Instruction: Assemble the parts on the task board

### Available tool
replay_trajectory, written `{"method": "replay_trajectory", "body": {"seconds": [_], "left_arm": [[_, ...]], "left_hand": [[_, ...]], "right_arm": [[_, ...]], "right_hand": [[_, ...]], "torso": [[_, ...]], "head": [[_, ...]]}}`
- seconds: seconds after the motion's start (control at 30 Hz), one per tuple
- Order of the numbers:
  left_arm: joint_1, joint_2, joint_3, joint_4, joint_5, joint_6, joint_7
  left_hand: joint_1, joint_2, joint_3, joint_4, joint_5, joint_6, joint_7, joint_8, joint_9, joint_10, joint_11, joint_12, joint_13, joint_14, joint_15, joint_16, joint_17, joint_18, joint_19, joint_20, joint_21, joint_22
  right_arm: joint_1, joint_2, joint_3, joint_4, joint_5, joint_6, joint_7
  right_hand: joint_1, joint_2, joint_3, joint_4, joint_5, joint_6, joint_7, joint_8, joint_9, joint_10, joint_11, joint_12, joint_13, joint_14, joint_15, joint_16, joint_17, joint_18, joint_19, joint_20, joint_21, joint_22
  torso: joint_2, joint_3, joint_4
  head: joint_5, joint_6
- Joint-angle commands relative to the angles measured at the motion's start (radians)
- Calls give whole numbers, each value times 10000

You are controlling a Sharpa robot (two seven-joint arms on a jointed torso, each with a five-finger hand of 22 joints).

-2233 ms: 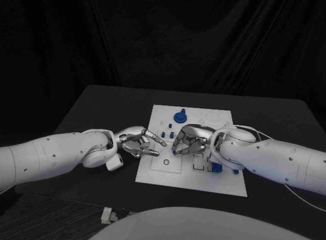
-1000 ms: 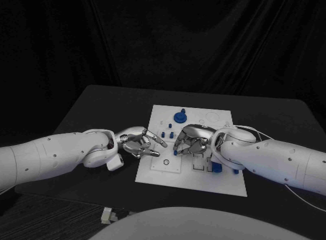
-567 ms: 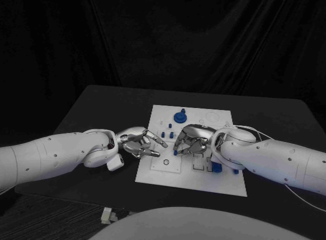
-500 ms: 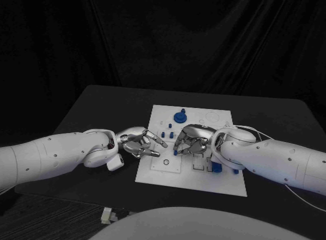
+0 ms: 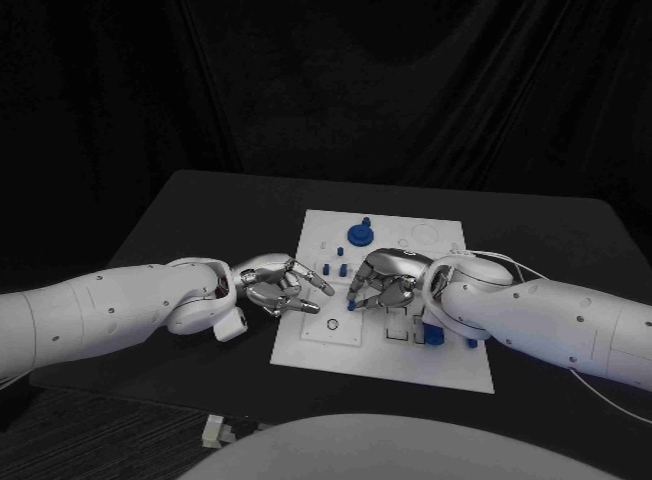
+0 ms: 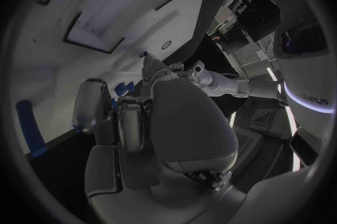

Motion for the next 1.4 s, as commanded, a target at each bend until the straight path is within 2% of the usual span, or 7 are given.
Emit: {"method": "replay_trajectory", "body": {"seconds": [0.03,0.6,1.4], "left_arm": [[-14,22,7,8,44,137,34],[-14,21,7,0,44,155,-3],[-14,43,7,-13,44,214,-32]], "left_hand": [[-2,67,-31,22,35,32,28,64,11,620,88,-58,2254,1056,92,26,2635,112,6,67,-62,1869],[-2,67,-31,22,35,32,28,64,11,620,88,-58,2254,1056,92,26,2635,112,6,67,-62,1869],[-13,71,-39,33,30,34,46,83,11,604,104,-68,2242,1056,108,26,2635,114,-4,82,-70,1866]], "right_arm": [[-28,-13,3,21,-57,-140,-30],[-27,-34,4,33,-58,-266,-2],[-27,-35,4,40,-58,-93,-71]], "right_hand": [[90,-14,-13,-72,27,-2,65,-43,-9,1066,76,-27,2604,1048,101,25,2635,6,0,54,-17,1698],[78,-21,-23,-74,22,-1,70,-41,-13,1066,80,-27,2604,1048,104,25,2635,4,6,58,-2,1702],[72,-16,-25,-75,25,4,72,-38,-15,1066,85,-27,2604,1048,106,25,2635,6,2,62,-7,1701]], "torso": [[1,0,2],[-1,1,0],[2,1,2]], "head": [[-2,-2],[-1,-2],[-12,-2]]}}
